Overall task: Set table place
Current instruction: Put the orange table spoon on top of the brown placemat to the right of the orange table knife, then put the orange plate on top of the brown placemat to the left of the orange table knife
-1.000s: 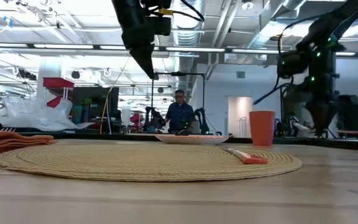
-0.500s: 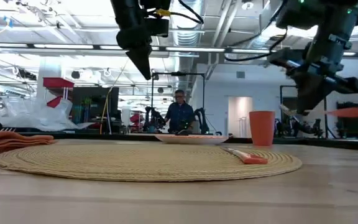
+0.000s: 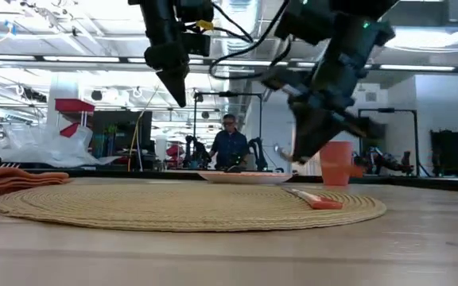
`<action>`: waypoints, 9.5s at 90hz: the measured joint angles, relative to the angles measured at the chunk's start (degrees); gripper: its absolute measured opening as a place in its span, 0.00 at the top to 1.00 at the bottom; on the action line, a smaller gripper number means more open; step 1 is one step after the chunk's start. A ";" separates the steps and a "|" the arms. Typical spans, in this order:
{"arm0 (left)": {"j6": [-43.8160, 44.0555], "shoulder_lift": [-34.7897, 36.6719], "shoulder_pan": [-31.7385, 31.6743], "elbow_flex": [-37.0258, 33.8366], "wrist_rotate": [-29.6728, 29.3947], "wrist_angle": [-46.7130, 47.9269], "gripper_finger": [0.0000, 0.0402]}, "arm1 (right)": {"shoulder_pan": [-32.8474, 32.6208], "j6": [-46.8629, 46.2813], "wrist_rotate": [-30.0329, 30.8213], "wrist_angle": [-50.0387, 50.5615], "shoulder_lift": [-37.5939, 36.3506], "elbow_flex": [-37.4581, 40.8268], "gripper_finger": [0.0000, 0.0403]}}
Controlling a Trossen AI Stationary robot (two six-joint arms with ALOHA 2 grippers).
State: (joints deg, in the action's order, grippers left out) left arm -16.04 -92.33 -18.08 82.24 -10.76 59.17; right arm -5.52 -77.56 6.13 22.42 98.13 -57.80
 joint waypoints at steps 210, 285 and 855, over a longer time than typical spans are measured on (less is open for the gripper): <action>-7.77 0.04 -3.80 -0.08 7.29 -2.11 1.00 | -2.79 -14.76 -4.10 15.11 9.51 -8.96 1.00; -9.22 0.04 -3.97 -0.08 7.45 -3.38 1.00 | -1.05 -8.07 -1.27 17.07 9.31 -11.78 0.99; 100.88 43.00 6.36 -61.14 12.80 -55.52 1.00 | 32.50 59.87 4.48 22.33 -24.12 -0.60 1.00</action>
State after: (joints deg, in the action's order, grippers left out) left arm 84.83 -49.33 -11.71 21.10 2.04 3.66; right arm 26.98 -17.68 10.61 44.75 74.01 -58.40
